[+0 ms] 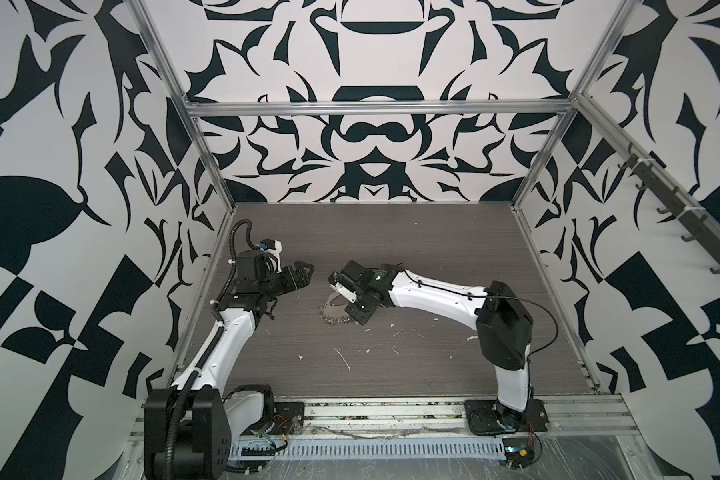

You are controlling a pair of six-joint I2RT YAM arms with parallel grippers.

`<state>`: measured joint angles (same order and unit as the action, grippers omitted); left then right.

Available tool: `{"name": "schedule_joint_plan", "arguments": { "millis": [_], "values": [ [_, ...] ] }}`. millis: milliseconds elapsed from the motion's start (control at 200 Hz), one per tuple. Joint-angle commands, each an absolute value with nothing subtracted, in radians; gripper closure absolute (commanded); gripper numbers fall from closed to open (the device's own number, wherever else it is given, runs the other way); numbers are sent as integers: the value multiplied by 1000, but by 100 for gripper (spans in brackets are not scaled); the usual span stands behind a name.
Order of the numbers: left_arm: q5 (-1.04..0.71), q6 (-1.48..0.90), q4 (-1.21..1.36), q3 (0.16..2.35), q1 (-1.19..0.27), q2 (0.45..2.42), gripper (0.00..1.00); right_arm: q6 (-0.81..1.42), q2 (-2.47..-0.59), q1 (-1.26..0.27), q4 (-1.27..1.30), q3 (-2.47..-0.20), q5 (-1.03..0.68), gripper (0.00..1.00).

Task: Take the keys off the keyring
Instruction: 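Lift the keyring plate with the right gripper while the left gripper reaches toward it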

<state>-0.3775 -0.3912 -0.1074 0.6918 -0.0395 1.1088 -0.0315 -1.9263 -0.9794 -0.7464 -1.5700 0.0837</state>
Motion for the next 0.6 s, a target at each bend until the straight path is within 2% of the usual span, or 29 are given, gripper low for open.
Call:
{"name": "schedule_joint_plan", "arguments": {
  "millis": [0, 110, 135, 185, 365, 465, 595],
  "values": [
    [-439, -322, -24, 679, -36, 1066, 11, -238, -1811, -941, -830, -1596, 135, 100],
    [-506, -299, 70, 648, -37, 1031, 14, -371, -1706, -893, -814, -1557, 82, 100],
    [-525, -298, 102, 637, -37, 1024, 19, -408, -1678, -882, -806, -1544, 53, 100],
    [-566, -296, 163, 620, -38, 1012, 22, -472, -1615, -861, -769, -1502, 19, 100],
    [-669, -267, 298, 600, -83, 1003, 29, -724, -1330, -781, -506, -1248, -216, 100],
    [-716, -244, 363, 603, -140, 1015, 35, -765, -1209, -730, -365, -1127, -320, 100],
    [-771, -182, 422, 612, -242, 1037, 37, -763, -1131, -685, -282, -1063, -413, 100]
  ]
}}
